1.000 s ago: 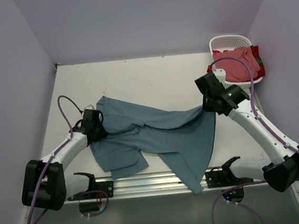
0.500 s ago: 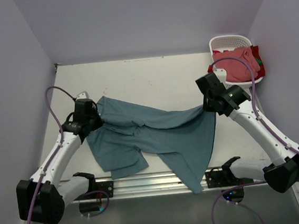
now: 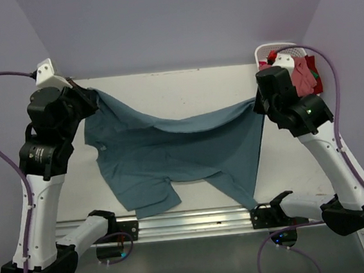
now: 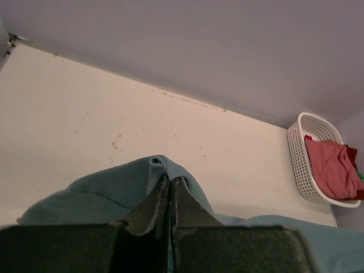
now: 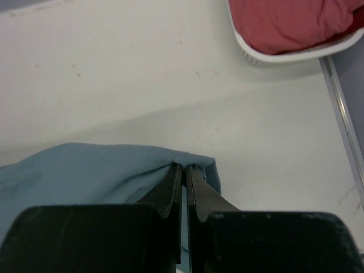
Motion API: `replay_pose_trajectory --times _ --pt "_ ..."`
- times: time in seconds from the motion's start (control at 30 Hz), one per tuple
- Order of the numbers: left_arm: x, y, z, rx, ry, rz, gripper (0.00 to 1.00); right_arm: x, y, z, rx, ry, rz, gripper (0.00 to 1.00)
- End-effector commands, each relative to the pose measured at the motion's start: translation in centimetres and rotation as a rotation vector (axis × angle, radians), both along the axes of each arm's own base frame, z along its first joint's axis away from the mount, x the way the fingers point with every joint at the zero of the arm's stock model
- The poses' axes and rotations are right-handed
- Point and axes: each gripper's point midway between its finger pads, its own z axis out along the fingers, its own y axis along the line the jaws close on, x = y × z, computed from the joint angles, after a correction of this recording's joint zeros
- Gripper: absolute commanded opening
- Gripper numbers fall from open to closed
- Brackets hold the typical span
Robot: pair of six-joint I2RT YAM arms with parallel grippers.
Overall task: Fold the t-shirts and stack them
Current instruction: Flatten the tshirt out
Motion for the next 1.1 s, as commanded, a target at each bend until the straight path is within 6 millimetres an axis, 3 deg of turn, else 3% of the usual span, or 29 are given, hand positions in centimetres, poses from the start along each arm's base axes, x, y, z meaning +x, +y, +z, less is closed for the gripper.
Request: replay_pose_trajectory --times 0.0,0.03,0.07,0.1,0.2,0.4,0.43,0.63,0.73,0.83,0.87,0.9,0.93,0.97,1.0,1.03,1.07 --pt "-0.9 1.5 4.7 0.057 -0.091 0.048 0.00 0.7 -1.1 7.3 0.014 -0.202 -0.022 0.00" --pt "-1.7 1.8 7.5 0.046 -0.150 0.056 0.00 0.8 -1.1 8.3 0.018 -0.229 -0.015 0.00" --pt "-1.8 1.8 8.6 0.050 -0.175 0.050 0.00 0.7 -1.2 9.4 0.009 -0.252 -0.003 0.00" --pt "-2.8 1.9 11.2 0.039 -0.239 0.047 0.00 0.5 -1.4 11.4 0.027 -0.304 -0.004 0.00" --pt "-5.1 2.0 15.7 0.035 -0.377 0.021 0.00 -0.4 -1.8 15.3 0.046 -0.422 0.029 0.00" --pt "-13.5 2.1 23.6 0.049 -0.690 -0.064 0.00 -4.4 -1.9 21.2 0.096 -0.631 0.174 0.00" --pt "-15.8 2.4 24.5 0.051 -0.748 -0.071 0.00 -5.2 -1.9 21.8 0.107 -0.655 0.198 0.00" --pt "-25.1 2.0 28.0 0.053 -0.983 -0.186 0.00 -11.9 -1.0 26.0 0.180 -0.851 0.431 0.00" --pt "-29.8 1.9 29.1 0.077 -1.098 -0.225 0.00 -13.9 -1.3 26.9 0.188 -0.904 0.474 0.00" --pt "-32.3 0.8 29.5 0.121 -1.172 -0.288 0.00 -14.4 -1.3 27.5 0.185 -0.913 0.487 0.00" --pt "-32.2 0.6 29.4 0.135 -1.173 -0.300 0.00 -14.2 -1.7 27.5 0.188 -0.909 0.460 0.00" --pt "-30.2 0.5 29.0 0.149 -1.134 -0.282 0.00 -13.4 -1.6 27.3 0.188 -0.888 0.438 0.00" --pt "-28.5 0.7 28.6 0.156 -1.093 -0.255 0.00 -11.4 -1.2 26.4 0.173 -0.834 0.407 0.00" --pt "-26.2 1.6 28.1 0.154 -1.041 -0.185 0.00 -10.0 -2.1 26.0 0.167 -0.800 0.315 0.00" --pt "-22.8 1.7 26.5 0.163 -0.952 -0.157 0.00 -8.7 -2.2 24.4 0.139 -0.726 0.279 0.00" --pt "-19.2 2.7 25.4 0.195 -0.868 -0.080 0.00 -6.0 -1.3 22.8 0.102 -0.644 0.263 0.00" --pt "-15.8 2.6 23.3 0.217 -0.778 -0.067 0.00 -4.8 -1.9 21.8 0.075 -0.601 0.196 0.00"
